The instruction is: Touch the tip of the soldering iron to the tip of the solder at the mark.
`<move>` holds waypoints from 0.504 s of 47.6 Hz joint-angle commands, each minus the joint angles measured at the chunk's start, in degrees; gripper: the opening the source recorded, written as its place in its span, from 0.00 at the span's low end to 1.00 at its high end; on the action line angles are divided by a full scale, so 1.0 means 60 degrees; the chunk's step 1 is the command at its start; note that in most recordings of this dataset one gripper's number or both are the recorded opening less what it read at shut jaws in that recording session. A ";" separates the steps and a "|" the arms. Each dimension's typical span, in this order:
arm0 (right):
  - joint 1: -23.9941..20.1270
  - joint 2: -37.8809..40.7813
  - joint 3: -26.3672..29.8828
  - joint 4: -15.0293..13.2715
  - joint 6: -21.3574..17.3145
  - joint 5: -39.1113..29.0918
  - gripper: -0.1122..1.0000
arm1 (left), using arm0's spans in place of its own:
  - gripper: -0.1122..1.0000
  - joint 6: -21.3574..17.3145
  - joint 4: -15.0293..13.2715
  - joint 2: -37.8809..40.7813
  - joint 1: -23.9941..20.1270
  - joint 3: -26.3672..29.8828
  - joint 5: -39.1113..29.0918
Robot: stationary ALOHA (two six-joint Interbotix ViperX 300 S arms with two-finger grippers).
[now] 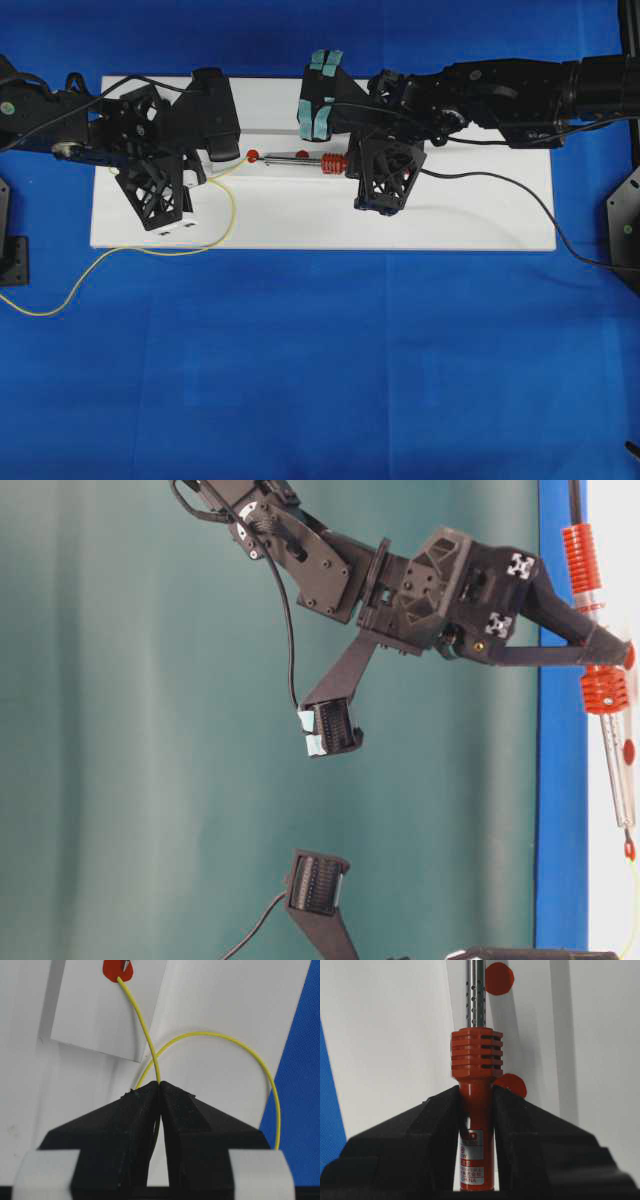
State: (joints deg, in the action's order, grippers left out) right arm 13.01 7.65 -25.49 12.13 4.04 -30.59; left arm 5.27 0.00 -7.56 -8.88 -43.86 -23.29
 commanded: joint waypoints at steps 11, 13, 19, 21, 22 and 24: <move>0.0000 -0.0132 0.0249 -0.0015 -0.0015 0.0059 0.16 | 0.13 0.0000 0.0015 -0.0073 0.0015 0.0205 0.0029; 0.0000 -0.0132 0.0249 -0.0015 -0.0015 0.0059 0.16 | 0.13 -0.0015 0.0015 -0.0059 0.0015 0.0220 0.0029; 0.0000 -0.0132 0.0249 -0.0015 -0.0015 0.0059 0.16 | 0.13 -0.0044 0.0015 -0.0059 0.0015 0.0293 -0.0029; 0.0000 -0.0132 0.0249 -0.0015 -0.0015 0.0059 0.16 | 0.13 -0.0059 0.0029 -0.0059 0.0015 0.0322 -0.0103; 0.0000 -0.0146 0.0249 -0.0015 -0.0015 0.0059 0.16 | 0.13 -0.0073 0.0029 -0.0059 0.0015 0.0352 -0.0146; 0.0000 -0.0132 0.0249 -0.0015 -0.0015 0.0059 0.16 | 0.13 -0.0073 0.0015 -0.0059 0.0015 0.0381 -0.0249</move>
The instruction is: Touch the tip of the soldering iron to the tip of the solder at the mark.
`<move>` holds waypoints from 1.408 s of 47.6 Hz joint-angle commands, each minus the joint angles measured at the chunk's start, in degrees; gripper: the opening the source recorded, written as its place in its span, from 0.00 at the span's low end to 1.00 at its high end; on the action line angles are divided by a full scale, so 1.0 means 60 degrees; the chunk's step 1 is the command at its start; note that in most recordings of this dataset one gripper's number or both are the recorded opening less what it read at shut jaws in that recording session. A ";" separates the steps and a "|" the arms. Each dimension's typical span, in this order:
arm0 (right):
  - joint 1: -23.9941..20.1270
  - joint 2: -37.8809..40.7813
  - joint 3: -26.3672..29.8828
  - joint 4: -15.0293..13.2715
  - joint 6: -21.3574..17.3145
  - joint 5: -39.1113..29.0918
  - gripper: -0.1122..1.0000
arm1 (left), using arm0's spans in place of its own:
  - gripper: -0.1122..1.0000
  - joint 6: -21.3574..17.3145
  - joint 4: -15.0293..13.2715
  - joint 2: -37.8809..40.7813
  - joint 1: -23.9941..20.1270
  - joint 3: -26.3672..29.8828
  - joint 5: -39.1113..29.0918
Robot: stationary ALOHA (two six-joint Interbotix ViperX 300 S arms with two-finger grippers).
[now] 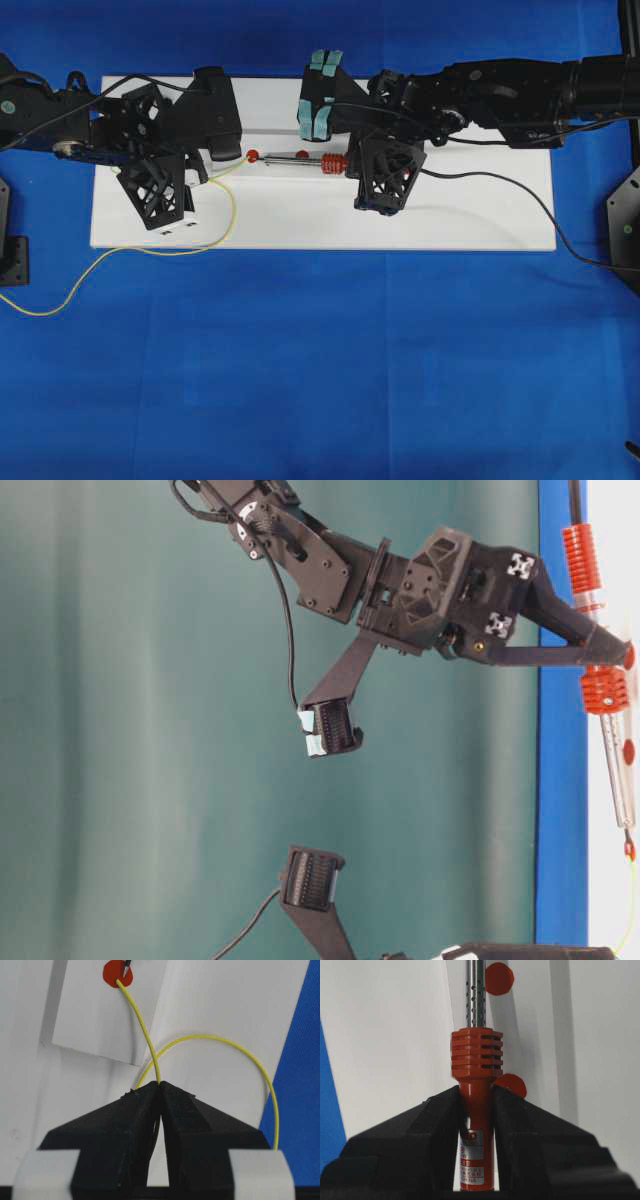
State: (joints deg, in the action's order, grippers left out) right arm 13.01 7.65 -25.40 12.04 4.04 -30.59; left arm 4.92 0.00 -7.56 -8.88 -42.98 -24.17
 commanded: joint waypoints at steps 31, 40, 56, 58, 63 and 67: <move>0.0000 -0.0146 0.0205 -0.0015 -0.0015 0.0073 0.16 | 0.13 0.0117 0.0015 -0.1919 0.0278 0.0029 -0.1421; 0.0000 -0.0146 0.0205 -0.0044 -0.0015 0.0059 0.16 | 0.13 0.0234 0.0029 -0.2637 0.0293 -0.0410 -0.1421; 0.0000 -0.0820 -0.0044 -0.0059 -0.0015 0.0029 0.16 | 0.13 0.0410 0.0015 -0.2593 0.0293 -0.0366 -0.1436; 0.0000 -0.1055 -0.0205 -0.0088 -0.0015 0.0029 0.16 | 0.13 0.0410 0.0029 -0.2593 0.0293 -0.0381 -0.1436; 0.0000 -0.1787 -0.0776 -0.0176 -0.0044 0.0029 0.16 | 0.13 0.0425 0.0029 -0.2593 0.0293 -0.0366 -0.1436; 0.0000 -0.2285 -0.1289 -0.0190 -0.0132 0.0059 0.16 | 0.13 0.0425 0.0029 -0.2593 0.0293 -0.0366 -0.1436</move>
State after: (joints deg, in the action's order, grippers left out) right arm 13.01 -1.85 -31.46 11.07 3.52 -30.59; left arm 7.38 0.00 -22.85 -7.21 -46.23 -33.05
